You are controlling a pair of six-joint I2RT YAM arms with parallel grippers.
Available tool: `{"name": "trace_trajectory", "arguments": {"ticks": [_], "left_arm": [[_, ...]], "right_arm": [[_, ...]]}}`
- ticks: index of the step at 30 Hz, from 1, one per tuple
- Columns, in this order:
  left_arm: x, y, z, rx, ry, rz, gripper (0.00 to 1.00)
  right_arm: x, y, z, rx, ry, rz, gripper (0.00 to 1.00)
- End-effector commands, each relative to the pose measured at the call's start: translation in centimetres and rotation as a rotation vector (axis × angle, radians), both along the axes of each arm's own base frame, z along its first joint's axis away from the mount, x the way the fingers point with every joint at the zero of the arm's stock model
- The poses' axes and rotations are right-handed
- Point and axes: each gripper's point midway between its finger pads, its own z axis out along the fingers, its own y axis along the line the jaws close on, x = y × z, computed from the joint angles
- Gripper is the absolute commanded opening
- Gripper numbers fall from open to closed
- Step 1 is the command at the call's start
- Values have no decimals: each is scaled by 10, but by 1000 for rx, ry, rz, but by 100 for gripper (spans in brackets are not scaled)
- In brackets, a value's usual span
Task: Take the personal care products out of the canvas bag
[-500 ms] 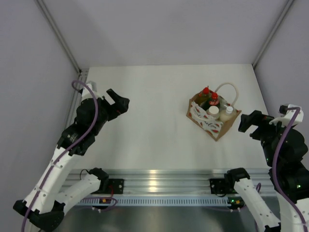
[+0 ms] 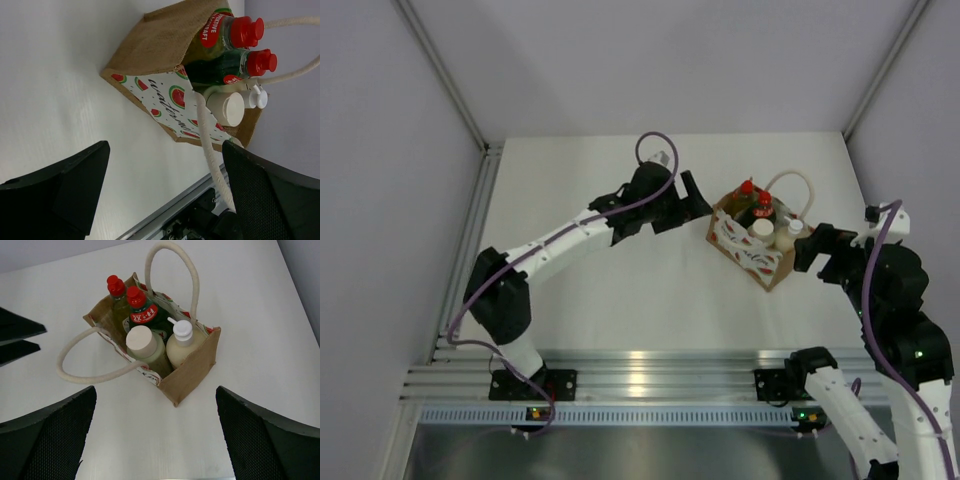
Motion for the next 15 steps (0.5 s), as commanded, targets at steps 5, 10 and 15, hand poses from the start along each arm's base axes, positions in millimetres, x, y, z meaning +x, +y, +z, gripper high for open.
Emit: {"name": "trace_trajectory", "arguments": {"ticks": [5, 10, 15], "left_arm": [[40, -54, 10, -57, -82, -11, 97], [56, -66, -16, -32, -72, -2, 88], [58, -86, -37, -20, -48, -49, 80]], "right_arm": [[8, 8, 8, 60, -55, 14, 100], [14, 15, -11, 80, -13, 32, 99], [27, 28, -17, 117, -14, 78, 100]]}}
